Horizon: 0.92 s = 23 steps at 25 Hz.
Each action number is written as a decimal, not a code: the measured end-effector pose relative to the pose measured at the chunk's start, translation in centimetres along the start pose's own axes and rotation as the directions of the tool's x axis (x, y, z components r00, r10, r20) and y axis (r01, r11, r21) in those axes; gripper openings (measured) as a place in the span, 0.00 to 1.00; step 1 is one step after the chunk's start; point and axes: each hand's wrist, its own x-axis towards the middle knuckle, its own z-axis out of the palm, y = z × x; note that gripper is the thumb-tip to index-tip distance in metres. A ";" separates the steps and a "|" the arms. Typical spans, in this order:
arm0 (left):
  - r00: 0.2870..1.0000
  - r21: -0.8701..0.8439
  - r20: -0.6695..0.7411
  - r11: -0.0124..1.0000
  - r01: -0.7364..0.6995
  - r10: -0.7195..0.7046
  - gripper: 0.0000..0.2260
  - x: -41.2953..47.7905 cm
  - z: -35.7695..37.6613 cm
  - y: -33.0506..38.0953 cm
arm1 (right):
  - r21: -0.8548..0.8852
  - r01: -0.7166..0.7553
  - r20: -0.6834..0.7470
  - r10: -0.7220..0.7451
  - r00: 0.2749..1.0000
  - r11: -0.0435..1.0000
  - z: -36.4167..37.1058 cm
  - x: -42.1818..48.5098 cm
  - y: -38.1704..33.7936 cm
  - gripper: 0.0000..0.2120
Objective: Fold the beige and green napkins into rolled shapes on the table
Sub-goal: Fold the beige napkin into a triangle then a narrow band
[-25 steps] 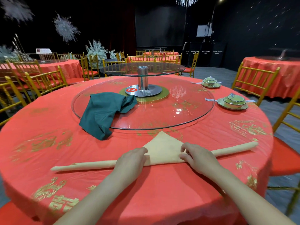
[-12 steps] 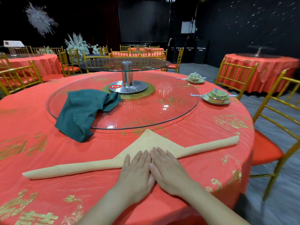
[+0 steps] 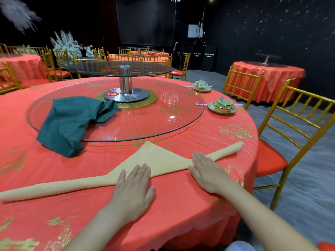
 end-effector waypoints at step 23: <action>0.998 -0.009 0.055 1.000 -0.026 0.026 0.39 0.1 0.1 -0.3 | 0.121 0.348 -0.060 -0.343 0.937 0.930 0.5 -0.3 -11.3 0.46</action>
